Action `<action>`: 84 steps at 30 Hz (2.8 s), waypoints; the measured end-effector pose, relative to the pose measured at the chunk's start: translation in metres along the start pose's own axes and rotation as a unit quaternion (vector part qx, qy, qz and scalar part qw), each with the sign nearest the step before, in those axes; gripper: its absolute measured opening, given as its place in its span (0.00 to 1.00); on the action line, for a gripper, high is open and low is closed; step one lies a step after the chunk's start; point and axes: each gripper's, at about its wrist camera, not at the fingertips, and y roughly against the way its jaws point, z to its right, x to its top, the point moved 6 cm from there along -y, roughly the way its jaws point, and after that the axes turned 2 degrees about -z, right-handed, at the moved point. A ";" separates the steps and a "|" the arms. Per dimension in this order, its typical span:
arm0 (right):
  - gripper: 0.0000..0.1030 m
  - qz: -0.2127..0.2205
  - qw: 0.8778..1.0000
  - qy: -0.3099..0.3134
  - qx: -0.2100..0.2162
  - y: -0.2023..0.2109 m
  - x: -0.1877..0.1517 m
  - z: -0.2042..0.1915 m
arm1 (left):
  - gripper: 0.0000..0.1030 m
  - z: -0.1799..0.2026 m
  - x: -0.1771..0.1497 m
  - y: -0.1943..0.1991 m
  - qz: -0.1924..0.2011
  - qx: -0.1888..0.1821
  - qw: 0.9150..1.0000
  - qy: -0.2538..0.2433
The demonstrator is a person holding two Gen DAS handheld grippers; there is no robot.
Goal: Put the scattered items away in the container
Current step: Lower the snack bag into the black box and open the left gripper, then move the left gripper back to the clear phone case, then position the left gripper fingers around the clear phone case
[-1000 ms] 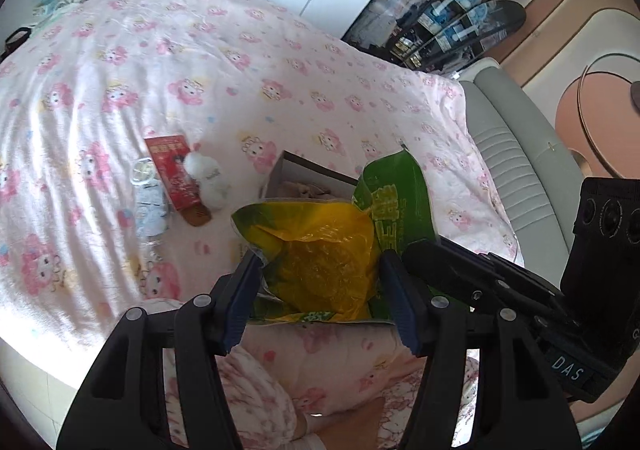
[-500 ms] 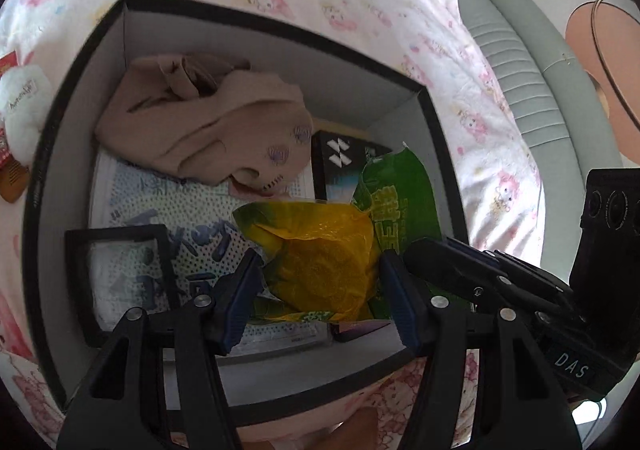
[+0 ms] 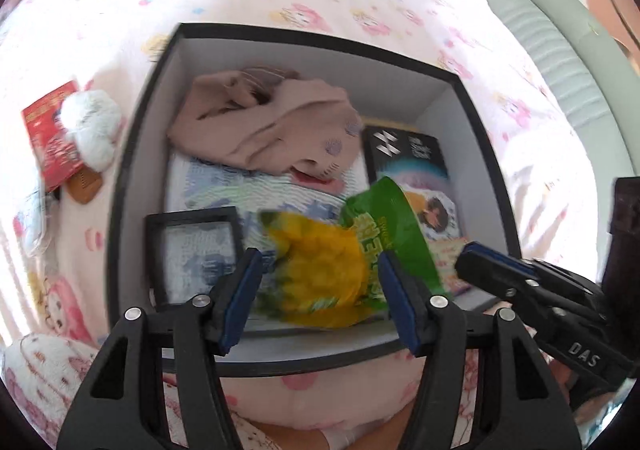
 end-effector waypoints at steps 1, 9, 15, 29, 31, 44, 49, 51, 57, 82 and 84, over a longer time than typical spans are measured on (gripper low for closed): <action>0.12 0.001 1.000 0.003 -0.009 0.000 0.001 -0.003 | 0.56 0.003 -0.002 0.008 0.010 0.002 1.000 -0.004; 0.12 0.087 0.993 0.073 -0.029 0.052 0.000 -0.083 | 0.55 0.002 -0.019 0.104 0.097 -0.012 0.995 -0.015; 0.12 0.103 0.989 0.104 0.029 0.058 -0.001 -0.148 | 0.56 -0.043 -0.035 0.161 0.127 -0.003 0.992 0.011; 0.12 -0.017 0.968 0.221 0.115 -0.047 -0.023 -0.312 | 0.56 -0.231 -0.075 0.175 0.130 0.004 0.977 0.171; 0.12 -0.037 0.970 0.214 0.108 -0.071 -0.023 -0.324 | 0.56 -0.255 -0.075 0.168 0.125 0.017 0.976 0.178; 0.12 -0.136 0.967 0.206 0.063 -0.195 -0.008 -0.343 | 0.56 -0.347 -0.055 0.105 0.083 -0.003 0.972 0.219; 0.12 -0.157 0.970 0.183 0.038 -0.228 0.011 -0.325 | 0.63 -0.362 -0.040 0.074 0.076 -0.033 0.968 0.237; 0.13 -0.162 0.972 0.170 0.013 -0.239 0.018 -0.312 | 0.63 -0.364 -0.035 0.063 0.068 -0.051 0.966 0.244; 0.14 -0.186 0.974 0.130 -0.016 -0.260 0.023 -0.278 | 0.64 -0.370 -0.033 0.046 0.060 -0.060 0.964 0.250; 0.20 -0.134 0.985 0.102 -0.029 -0.245 0.042 -0.242 | 0.64 -0.350 -0.012 0.027 0.035 -0.033 0.979 0.196; 0.20 -0.128 0.985 0.112 -0.024 -0.241 0.043 -0.246 | 0.64 -0.348 -0.010 0.026 0.036 -0.047 0.978 0.199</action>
